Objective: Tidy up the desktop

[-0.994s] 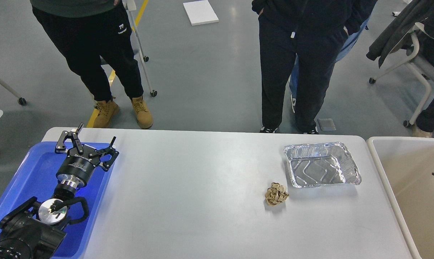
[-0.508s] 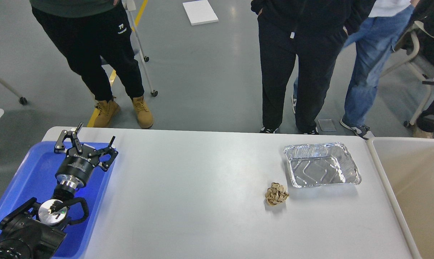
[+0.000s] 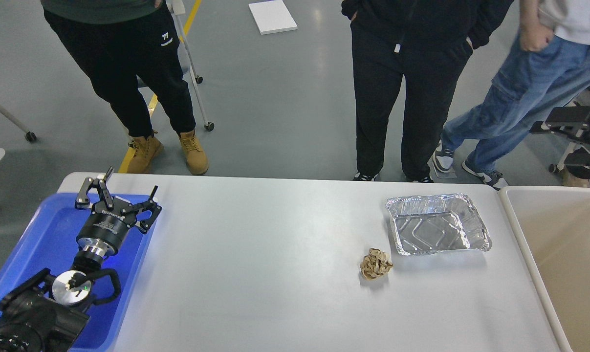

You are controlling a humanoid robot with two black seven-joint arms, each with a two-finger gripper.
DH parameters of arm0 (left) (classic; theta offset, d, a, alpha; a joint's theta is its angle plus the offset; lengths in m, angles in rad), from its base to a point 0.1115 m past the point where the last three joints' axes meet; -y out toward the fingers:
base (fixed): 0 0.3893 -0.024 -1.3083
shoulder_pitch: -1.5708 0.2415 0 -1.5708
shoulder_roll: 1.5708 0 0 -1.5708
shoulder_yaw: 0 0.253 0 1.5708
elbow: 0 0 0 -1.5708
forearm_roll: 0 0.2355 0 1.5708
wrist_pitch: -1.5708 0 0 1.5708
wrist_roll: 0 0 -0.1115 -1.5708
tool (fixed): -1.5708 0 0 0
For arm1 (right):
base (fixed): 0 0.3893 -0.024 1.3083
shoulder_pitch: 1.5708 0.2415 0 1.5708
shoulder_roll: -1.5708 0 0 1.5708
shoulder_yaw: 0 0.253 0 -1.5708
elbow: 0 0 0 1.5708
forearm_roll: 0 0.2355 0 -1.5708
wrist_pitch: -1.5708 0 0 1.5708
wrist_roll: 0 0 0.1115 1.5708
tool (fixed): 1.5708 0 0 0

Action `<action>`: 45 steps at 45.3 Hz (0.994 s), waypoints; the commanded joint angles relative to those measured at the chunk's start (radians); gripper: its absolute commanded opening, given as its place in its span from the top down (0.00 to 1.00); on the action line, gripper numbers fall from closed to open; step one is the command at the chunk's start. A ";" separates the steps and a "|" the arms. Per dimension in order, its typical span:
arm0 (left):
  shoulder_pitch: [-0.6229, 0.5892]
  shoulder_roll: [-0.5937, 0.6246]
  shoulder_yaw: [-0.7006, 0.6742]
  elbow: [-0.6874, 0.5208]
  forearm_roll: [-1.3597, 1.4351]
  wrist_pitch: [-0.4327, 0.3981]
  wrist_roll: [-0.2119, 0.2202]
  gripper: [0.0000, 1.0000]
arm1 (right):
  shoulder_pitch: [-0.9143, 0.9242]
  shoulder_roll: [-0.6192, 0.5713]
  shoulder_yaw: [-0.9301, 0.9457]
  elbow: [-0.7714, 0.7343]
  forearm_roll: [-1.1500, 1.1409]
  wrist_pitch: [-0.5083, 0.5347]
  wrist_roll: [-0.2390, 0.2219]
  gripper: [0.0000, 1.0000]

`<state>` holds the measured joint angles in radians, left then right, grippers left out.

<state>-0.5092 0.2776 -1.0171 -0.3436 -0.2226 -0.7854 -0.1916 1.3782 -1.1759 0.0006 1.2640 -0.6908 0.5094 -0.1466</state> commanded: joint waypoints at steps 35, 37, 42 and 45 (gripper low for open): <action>0.000 0.000 0.000 0.000 0.000 0.000 0.000 0.00 | 0.924 0.711 -1.025 0.118 0.096 0.060 0.111 0.00; 0.000 0.000 0.000 0.000 0.000 0.000 0.000 0.00 | 0.938 0.733 -1.045 0.129 0.120 0.061 0.120 0.00; 0.000 0.000 0.000 0.000 0.000 0.000 0.000 0.00 | 0.960 0.783 -1.093 0.158 0.201 0.061 0.124 0.00; 0.000 0.000 0.000 0.000 0.000 0.000 0.000 0.00 | 0.961 0.788 -1.116 0.198 0.266 0.055 0.124 0.00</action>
<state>-0.5093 0.2777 -1.0170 -0.3436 -0.2224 -0.7854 -0.1918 2.2726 -0.4859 -1.0052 1.3798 -0.5785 0.5674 -0.0410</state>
